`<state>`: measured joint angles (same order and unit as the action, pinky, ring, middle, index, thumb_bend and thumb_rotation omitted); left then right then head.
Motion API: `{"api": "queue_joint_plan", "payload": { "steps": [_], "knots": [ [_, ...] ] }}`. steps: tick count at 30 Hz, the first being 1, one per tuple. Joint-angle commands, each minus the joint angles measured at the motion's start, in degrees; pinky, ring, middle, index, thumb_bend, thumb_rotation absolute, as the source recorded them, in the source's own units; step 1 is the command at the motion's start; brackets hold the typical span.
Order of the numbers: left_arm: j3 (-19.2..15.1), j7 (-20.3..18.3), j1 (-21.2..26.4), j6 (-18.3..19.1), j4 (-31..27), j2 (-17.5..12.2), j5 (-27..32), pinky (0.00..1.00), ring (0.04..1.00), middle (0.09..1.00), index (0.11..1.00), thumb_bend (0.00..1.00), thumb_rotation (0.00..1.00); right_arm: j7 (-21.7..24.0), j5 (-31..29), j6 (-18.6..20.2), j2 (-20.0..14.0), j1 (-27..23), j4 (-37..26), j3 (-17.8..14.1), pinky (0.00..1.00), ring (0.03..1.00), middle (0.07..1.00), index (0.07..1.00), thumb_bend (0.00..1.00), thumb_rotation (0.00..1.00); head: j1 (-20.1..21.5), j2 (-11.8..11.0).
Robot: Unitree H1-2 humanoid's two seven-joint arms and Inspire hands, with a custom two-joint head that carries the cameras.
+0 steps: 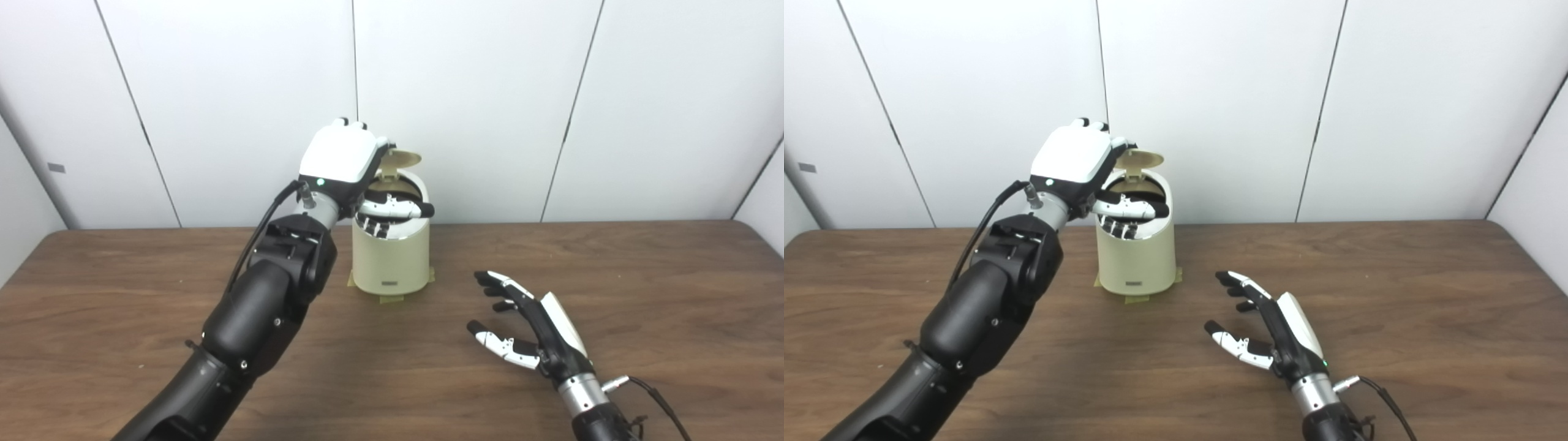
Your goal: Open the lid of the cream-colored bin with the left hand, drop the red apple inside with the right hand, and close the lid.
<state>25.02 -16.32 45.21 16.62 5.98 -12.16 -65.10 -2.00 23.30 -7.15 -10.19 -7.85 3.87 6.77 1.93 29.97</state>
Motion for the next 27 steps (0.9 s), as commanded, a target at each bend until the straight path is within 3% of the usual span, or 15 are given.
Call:
{"api": "queue_joint_plan", "payload": {
  "steps": [1, 16, 21, 27],
  "knots": [
    [-0.14, 2.02, 3.75, -0.97, -0.84, -0.33, -1.16, 1.0, 0.952, 0.832, 0.814, 1.0, 0.93, -0.48, -0.04, -0.4, 0.66, -0.75, -1.77, 0.1, 0.7, 0.805, 0.832, 0.815, 0.19, 0.37, 0.1, 0.12],
    [0.98, -0.11, -0.47, -0.58, -3.66, -0.8, -7.09, 1.0, 0.979, 0.853, 0.825, 1.0, 0.91, -0.63, 0.37, -0.23, 0.62, -1.07, -1.56, 0.14, 0.72, 0.805, 0.83, 0.817, 0.19, 0.4, 0.13, 0.45],
    [1.16, 2.37, -3.43, -0.18, -3.93, -0.24, -10.86, 1.0, 0.964, 0.853, 0.827, 0.97, 0.89, -0.47, 0.41, 0.31, 0.7, -0.97, -2.01, 0.1, 0.71, 0.803, 0.829, 0.815, 0.19, 0.37, 0.14, 0.47],
    [1.11, -0.51, -4.54, -0.44, -4.1, -0.35, -12.26, 1.0, 0.977, 0.866, 0.841, 0.97, 0.9, -0.05, 0.17, 1.14, 0.75, -0.78, -2.74, 0.04, 0.73, 0.809, 0.832, 0.815, 0.2, 0.34, 0.09, 0.86]
  ]
}}
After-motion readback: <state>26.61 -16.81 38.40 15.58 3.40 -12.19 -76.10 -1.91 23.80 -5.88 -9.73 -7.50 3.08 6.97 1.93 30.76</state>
